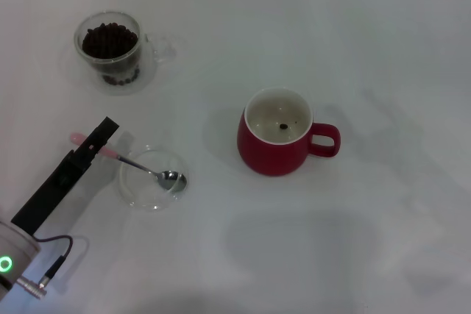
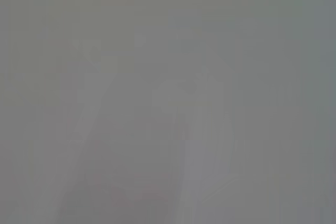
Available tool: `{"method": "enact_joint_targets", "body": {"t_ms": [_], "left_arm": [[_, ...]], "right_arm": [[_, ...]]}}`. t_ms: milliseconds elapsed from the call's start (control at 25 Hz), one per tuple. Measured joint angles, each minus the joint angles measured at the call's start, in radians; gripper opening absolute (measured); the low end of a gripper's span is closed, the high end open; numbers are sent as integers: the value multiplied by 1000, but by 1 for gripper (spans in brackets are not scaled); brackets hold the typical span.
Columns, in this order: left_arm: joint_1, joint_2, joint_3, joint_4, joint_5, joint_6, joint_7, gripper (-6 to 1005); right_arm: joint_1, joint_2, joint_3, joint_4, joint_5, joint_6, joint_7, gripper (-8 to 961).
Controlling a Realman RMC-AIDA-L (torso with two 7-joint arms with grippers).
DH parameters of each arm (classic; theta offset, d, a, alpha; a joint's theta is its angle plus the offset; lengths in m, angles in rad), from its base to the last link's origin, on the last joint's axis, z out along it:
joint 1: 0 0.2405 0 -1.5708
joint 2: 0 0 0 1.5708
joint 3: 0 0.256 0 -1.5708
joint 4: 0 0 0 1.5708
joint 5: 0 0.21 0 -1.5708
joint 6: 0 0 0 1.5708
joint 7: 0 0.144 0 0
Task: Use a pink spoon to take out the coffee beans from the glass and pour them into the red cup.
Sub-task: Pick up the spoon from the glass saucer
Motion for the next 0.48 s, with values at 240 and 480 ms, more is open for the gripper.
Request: {"method": "enact_joint_targets", "body": {"t_ms": [240, 480], "left_arm": [[16, -4, -6, 0, -5, 2, 27, 634], [32, -3, -10, 0, -15, 9, 32, 544]], "right_arm": [[0, 4, 1, 0, 2, 2, 0, 723], [5, 7, 2, -1, 2, 5, 0, 722]]}}
